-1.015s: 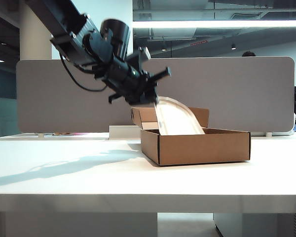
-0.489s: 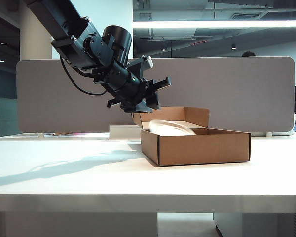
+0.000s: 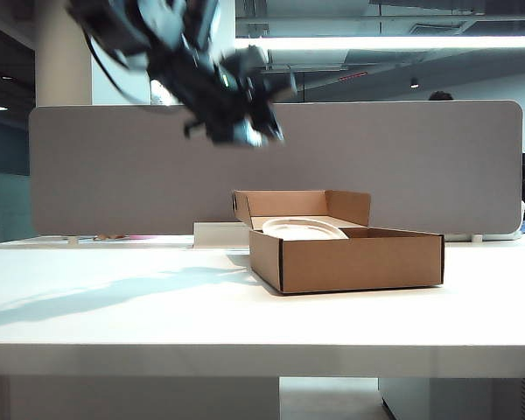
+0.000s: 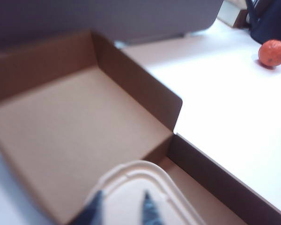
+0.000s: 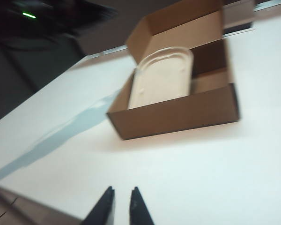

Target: Pick up the lid and place it into the paper box.

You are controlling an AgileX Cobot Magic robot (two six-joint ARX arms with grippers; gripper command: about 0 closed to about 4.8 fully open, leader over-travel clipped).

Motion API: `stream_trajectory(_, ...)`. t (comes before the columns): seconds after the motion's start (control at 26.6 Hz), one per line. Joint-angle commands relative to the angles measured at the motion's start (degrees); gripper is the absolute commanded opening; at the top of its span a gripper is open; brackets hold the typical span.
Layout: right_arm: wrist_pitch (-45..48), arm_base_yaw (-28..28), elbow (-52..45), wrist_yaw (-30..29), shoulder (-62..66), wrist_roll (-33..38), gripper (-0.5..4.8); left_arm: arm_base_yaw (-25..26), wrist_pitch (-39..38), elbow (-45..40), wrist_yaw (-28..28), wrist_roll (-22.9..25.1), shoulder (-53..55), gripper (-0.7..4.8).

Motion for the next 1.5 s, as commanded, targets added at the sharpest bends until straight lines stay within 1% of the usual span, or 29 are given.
stream_trajectory(0.04, 0.9, 0.0, -0.3, 3.5, -0.1, -0.5, 0.2, 1.6, -7.0, 0.2, -3.0, 3.7, -5.4, 0.09)
stream_trajectory(0.08, 0.9, 0.0, -0.3, 3.8, -0.1, -1.0, -0.09, 2.2, -9.1, 0.2, -3.4, 4.5, -7.2, -0.05)
stream_trajectory(0.19, 0.9, 0.0, -0.3, 3.7, 0.0, -5.0, -0.09, 4.5, -13.7, 0.2, -4.0, 7.2, -11.3, -0.05)
stream_trajectory(0.3, 0.9, 0.0, -0.3, 4.9, 0.0, -12.0, -0.09, 7.4, -17.5, 0.2, -6.0, 7.8, -14.7, -0.05)
stream_trajectory(0.34, 0.9, 0.0, -0.3, 6.8, 0.0, -13.5, -0.09, 8.3, -18.7, 0.2, -6.0, 7.8, -15.7, -0.05)
stream_trajectory(0.41, 0.9, 0.0, -0.3, 10.2, 0.0, -14.0, -0.09, 10.4, -20.7, -0.3, -6.0, 8.0, -17.9, -0.05)
stream_trajectory(0.45, 0.8, -0.1, -0.3, 14.4, 0.0, -14.0, -0.09, 12.8, -21.8, -1.5, -6.0, 8.0, -20.3, -0.05)
stream_trajectory(0.49, 0.7, -0.1, -0.3, 15.9, 0.0, -14.0, -0.09, 13.8, -22.0, -2.3, -6.0, 8.0, -21.4, -0.05)
stream_trajectory(0.53, 0.6, -0.1, -0.3, 18.1, 0.0, -14.1, -0.09, 15.1, -21.8, -4.6, -6.0, 8.0, -23.9, -0.05)
stream_trajectory(0.56, 0.5, -0.1, -0.3, 19.0, 0.0, -14.3, -0.09, 16.0, -21.2, -6.4, -6.0, 8.0, -25.4, -0.05)
stream_trajectory(0.6, 0.5, -0.1, -0.3, 19.2, 0.0, -14.3, -0.09, 16.5, -21.0, -7.7, -6.0, 8.0, -26.5, -0.05)
stream_trajectory(0.75, 0.5, 0.0, -0.3, 19.1, 0.0, -14.2, -0.08, 18.7, -18.9, -17.2, -6.0, 8.0, -33.6, -0.05)
stream_trajectory(0.94, 0.3, 0.0, -0.3, 18.5, 0.0, -14.2, -0.08, 18.7, -14.4, -31.9, -6.1, 7.8, -43.8, -0.05)
stream_trajectory(1.13, 0.3, -0.1, -0.3, 18.5, 0.0, -14.2, -0.08, 18.7, -11.9, -43.5, -6.3, 3.6, -53.0, -0.05)
stream_trajectory(1.39, 0.3, -0.1, -0.3, 18.5, 0.0, -14.2, -0.08, 18.7, -10.4, -56.4, -9.6, 3.4, -65.0, -0.05)
stream_trajectory(1.43, 0.3, -0.1, -0.3, 18.5, -0.1, -14.2, -0.08, 18.7, -10.3, -57.9, -10.3, 2.9, -66.5, -0.05)
stream_trajectory(1.47, 0.3, 0.0, -0.3, 18.5, 0.0, -14.2, -0.08, 18.7, -10.0, -60.8, -12.8, 0.6, -69.9, -0.05)
stream_trajectory(1.5, 0.3, 0.0, -0.3, 18.5, 0.0, -14.2, -0.08, 18.7, -9.9, -62.2, -13.8, -0.4, -71.7, -0.05)
